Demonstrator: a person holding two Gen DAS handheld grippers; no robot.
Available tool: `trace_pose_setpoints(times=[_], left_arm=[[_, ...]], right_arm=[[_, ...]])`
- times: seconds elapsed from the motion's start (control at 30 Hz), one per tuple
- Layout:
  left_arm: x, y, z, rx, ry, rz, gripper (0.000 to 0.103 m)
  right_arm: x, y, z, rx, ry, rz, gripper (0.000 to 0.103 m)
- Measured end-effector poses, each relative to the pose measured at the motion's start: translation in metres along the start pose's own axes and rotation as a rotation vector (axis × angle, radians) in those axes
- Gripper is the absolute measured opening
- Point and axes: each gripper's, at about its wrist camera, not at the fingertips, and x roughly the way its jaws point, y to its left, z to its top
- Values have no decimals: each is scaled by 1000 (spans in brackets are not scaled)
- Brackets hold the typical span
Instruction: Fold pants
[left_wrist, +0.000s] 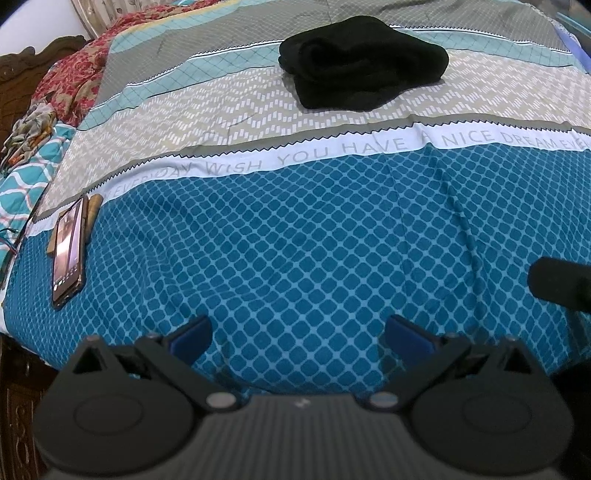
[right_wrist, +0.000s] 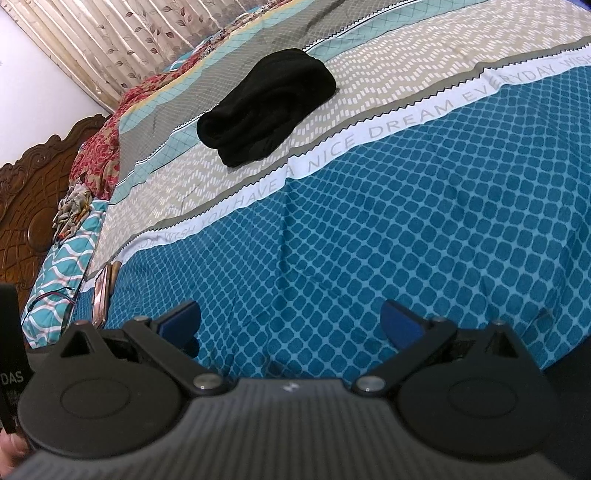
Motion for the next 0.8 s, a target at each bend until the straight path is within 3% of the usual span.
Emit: trace_pose_setpoints(times=[0.8], left_arm=[[1, -1, 0, 5, -4, -22, 103]], right_arm=[[3, -3, -1, 11, 7, -5, 103]])
